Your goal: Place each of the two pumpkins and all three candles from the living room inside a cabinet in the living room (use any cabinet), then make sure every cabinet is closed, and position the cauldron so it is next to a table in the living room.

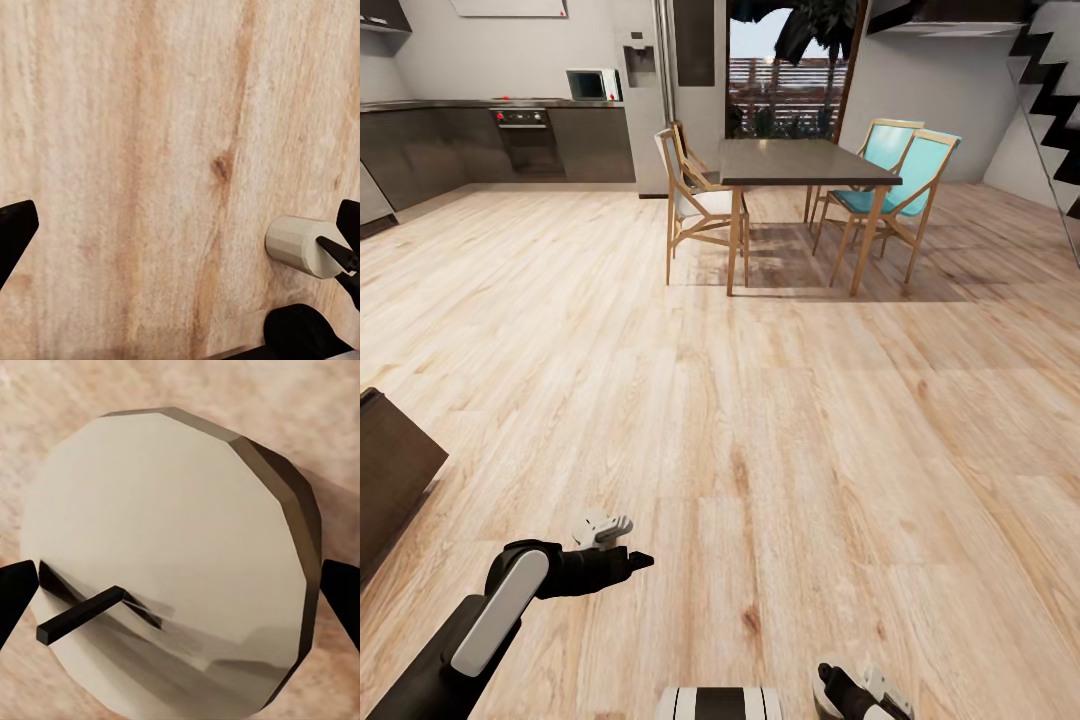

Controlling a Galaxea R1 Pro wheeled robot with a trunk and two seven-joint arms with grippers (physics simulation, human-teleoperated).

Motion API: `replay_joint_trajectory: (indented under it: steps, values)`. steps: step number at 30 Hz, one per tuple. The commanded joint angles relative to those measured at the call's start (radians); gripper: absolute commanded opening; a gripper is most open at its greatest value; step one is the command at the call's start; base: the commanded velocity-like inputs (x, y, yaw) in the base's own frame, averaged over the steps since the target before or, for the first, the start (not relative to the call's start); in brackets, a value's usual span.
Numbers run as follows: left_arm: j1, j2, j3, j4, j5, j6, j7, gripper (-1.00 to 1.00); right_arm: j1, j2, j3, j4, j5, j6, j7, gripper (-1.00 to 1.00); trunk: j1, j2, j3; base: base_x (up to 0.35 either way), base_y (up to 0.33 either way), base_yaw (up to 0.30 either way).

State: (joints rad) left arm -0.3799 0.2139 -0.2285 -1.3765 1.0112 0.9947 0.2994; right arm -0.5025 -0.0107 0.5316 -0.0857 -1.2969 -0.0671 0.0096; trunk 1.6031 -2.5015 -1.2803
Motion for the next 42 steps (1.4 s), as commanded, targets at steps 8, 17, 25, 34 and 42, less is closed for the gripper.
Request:
replay_joint_trajectory:
  steps: [8,17,25,34,42]
  values:
    - [0.000,0.000,-0.002,0.000,0.010,0.001,0.010,1.00,-0.001,-0.001,0.005,0.053,-0.015,-0.004,-0.002,-1.00,0.000,0.000,0.003,0.000,0.000,0.000]
    - [0.000,-0.001,-0.001,0.000,0.010,0.001,0.010,1.00,-0.001,-0.001,0.005,0.053,-0.015,-0.004,-0.002,-1.00,-0.001,0.001,0.011,0.000,0.000,0.000]
    - [0.000,-0.001,0.000,0.001,0.010,0.001,0.009,1.00,0.000,-0.001,0.005,0.053,-0.015,-0.004,-0.002,-1.00,-0.003,0.001,0.022,0.000,0.000,0.000]
    - [0.000,-0.001,0.000,0.001,0.010,0.001,0.010,1.00,-0.001,-0.002,0.005,0.053,-0.016,-0.005,0.012,-1.00,-0.034,0.058,0.051,0.000,0.000,0.000]
    - [0.000,-0.001,0.000,0.001,0.010,0.001,0.010,1.00,0.000,-0.002,0.005,0.053,-0.016,-0.006,0.110,-1.00,-0.064,0.114,0.076,0.000,0.000,0.000]
